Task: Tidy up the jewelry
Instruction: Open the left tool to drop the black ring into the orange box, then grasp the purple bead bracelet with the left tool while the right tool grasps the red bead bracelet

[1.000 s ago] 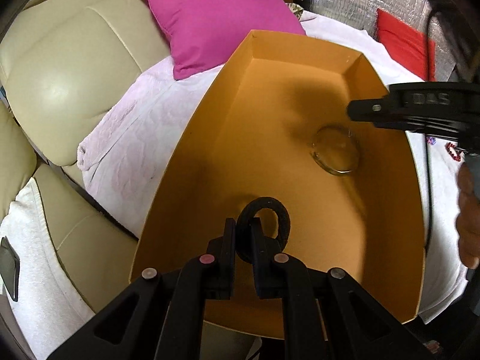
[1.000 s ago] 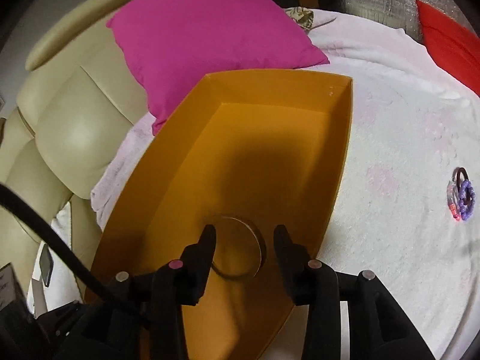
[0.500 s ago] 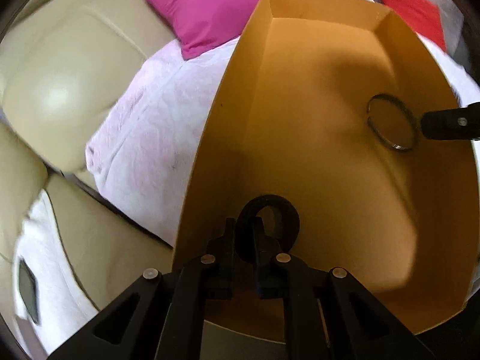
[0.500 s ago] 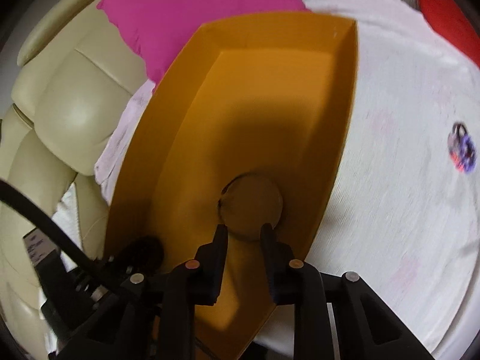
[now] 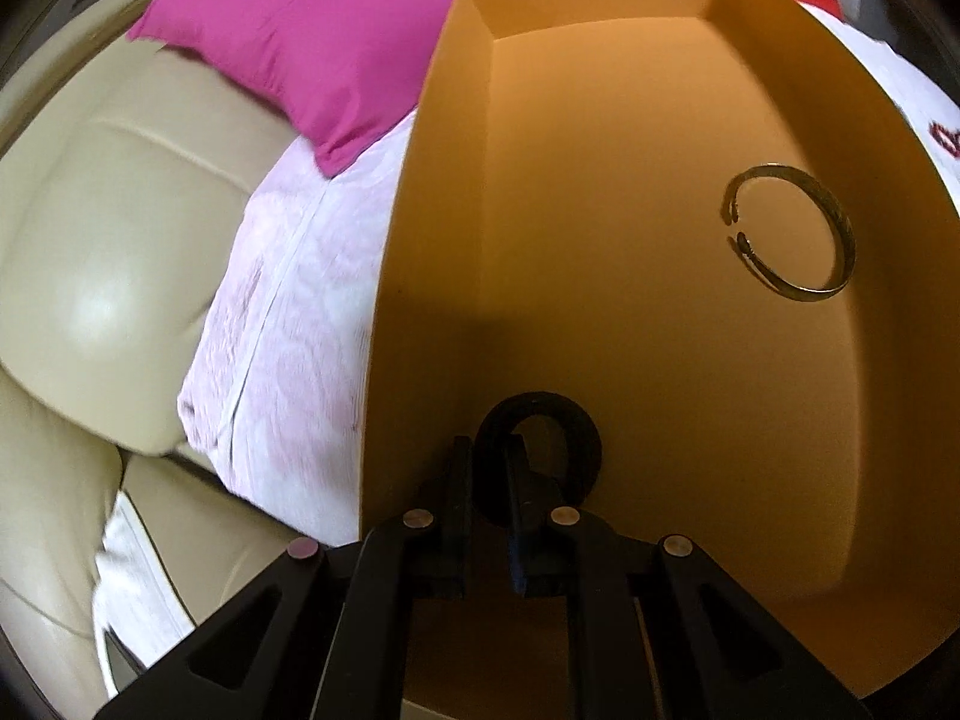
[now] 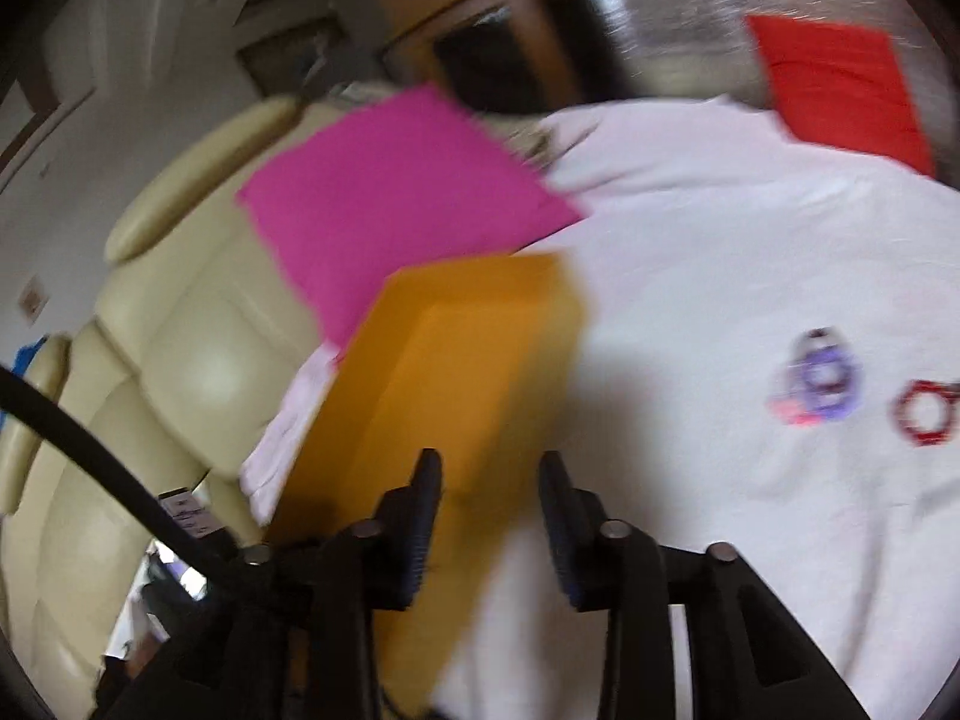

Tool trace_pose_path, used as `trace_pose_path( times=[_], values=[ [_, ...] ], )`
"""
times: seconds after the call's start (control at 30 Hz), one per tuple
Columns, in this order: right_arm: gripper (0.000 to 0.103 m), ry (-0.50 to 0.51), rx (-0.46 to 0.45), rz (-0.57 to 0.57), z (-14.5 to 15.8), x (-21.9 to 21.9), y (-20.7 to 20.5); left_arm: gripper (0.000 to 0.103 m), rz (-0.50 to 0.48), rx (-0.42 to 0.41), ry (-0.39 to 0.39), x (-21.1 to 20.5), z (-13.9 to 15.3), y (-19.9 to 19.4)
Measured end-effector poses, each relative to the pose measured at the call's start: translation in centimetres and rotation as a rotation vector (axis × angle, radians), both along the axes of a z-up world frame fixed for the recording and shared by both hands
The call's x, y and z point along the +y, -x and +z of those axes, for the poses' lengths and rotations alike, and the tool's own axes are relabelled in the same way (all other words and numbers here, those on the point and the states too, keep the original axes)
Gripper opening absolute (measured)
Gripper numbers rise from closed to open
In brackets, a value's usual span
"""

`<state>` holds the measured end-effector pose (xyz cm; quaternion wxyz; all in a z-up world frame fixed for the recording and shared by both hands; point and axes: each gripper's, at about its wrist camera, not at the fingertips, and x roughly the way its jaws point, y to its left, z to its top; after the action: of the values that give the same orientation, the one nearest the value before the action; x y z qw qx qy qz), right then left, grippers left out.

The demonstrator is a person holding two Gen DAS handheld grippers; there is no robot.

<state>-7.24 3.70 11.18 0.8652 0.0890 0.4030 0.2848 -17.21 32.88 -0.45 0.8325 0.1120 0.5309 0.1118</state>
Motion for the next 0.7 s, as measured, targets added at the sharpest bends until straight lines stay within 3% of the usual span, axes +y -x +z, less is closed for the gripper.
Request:
trace_pose_path(
  times=[0.27,0.4,0.5,0.63,0.7],
  values=[
    [0.040,-0.020,0.069,-0.350,-3.1,-18.0,-2.8,0.011,-0.063,0.072,-0.073,-1.8,0.5,-0.9],
    [0.040,-0.097,0.130,-0.488,-4.6,-25.0,-3.5,0.013,-0.087,0.071,-0.081,-4.5,3.0,-0.7],
    [0.040,-0.139,0.173,-0.510,-5.5,-27.6,-3.9,0.025,-0.123,0.004,-0.080,-7.7,6.3,-1.3],
    [0.040,-0.156,0.222,-0.502,-6.1,-28.8,-4.6,0.061,-0.184,-0.158,-0.052,-14.2,11.3,-4.0],
    [0.040,-0.170,0.243,-0.511,-6.6,-29.3,-5.0,0.064,-0.198,-0.226,-0.008,-17.2,12.9,-5.7]
  ],
)
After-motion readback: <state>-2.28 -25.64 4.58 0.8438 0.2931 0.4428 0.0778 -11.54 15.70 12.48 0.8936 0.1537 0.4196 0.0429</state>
